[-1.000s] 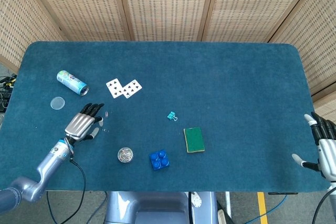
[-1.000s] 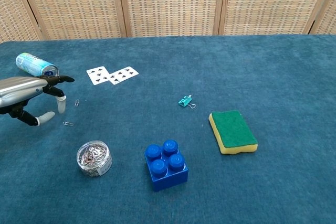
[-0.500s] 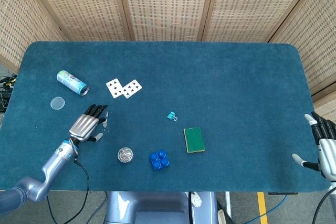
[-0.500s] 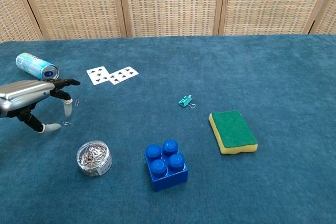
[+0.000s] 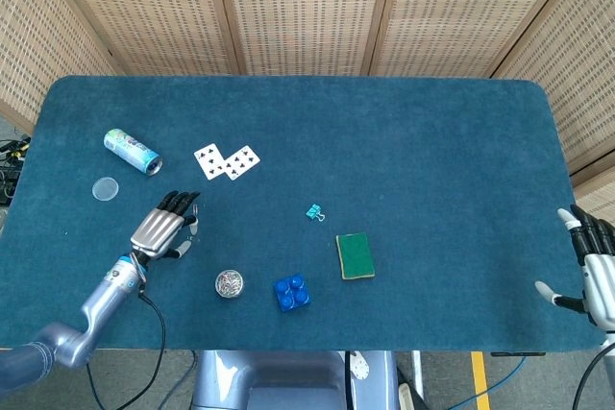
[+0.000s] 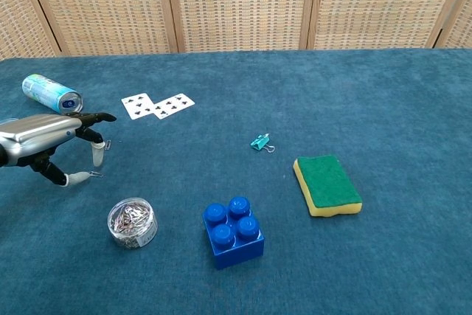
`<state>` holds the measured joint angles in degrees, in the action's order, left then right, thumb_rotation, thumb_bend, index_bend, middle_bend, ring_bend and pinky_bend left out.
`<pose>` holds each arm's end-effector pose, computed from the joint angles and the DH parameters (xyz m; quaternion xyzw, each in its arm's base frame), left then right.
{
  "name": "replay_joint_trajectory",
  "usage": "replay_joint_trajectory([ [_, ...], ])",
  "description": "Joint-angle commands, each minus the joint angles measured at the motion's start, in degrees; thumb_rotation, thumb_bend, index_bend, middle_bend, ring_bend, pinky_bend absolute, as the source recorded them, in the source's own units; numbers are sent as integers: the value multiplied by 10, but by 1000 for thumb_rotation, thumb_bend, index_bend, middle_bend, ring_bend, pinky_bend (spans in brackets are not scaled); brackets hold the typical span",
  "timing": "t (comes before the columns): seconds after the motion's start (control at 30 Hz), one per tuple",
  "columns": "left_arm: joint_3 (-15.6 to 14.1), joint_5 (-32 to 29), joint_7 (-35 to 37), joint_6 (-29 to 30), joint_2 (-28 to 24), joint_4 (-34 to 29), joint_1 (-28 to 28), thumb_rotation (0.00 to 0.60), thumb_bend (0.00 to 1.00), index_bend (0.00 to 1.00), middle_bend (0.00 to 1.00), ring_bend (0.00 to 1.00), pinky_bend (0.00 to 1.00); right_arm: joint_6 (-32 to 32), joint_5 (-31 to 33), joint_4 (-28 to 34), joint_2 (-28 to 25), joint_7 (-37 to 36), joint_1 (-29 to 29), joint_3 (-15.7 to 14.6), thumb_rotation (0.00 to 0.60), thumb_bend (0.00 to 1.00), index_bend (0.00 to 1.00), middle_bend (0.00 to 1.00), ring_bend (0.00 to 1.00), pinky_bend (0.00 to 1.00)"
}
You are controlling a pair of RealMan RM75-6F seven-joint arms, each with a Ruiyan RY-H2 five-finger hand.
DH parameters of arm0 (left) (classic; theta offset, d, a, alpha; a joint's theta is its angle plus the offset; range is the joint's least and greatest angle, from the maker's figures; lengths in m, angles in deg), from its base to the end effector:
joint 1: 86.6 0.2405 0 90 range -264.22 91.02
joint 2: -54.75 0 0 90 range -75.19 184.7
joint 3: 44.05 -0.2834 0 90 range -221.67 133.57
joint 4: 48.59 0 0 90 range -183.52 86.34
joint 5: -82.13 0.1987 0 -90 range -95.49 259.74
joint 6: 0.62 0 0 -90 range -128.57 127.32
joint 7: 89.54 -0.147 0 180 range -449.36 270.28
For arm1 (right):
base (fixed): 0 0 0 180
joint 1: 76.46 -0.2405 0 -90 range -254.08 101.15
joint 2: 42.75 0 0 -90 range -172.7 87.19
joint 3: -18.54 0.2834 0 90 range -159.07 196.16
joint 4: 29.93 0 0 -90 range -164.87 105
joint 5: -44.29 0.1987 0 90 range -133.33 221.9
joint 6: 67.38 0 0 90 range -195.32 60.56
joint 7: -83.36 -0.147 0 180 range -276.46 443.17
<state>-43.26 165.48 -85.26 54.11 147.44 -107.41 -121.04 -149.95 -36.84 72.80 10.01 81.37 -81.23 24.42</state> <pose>-0.2859 0.3445 -0.0137 -0.7668 -0.3709 -0.3118 0.4209 -0.3119 -0.1921 0.2359 0.5670 -0.4067 0.3887 0.6017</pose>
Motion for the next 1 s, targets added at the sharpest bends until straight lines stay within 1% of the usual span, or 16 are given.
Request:
replay_joint_trajectory([
  [0.03, 1, -1, -1, 0, 1, 0, 0, 600, 377, 502, 0, 0, 0, 0, 0, 0, 0, 0, 0, 0, 600, 0, 0, 0, 0, 0],
  [1.0, 3, -9, 4, -10, 23, 28, 0, 600, 375, 527, 0, 0, 0, 5, 2, 0, 0, -2, -2, 0, 600, 0, 0, 0, 0, 0],
])
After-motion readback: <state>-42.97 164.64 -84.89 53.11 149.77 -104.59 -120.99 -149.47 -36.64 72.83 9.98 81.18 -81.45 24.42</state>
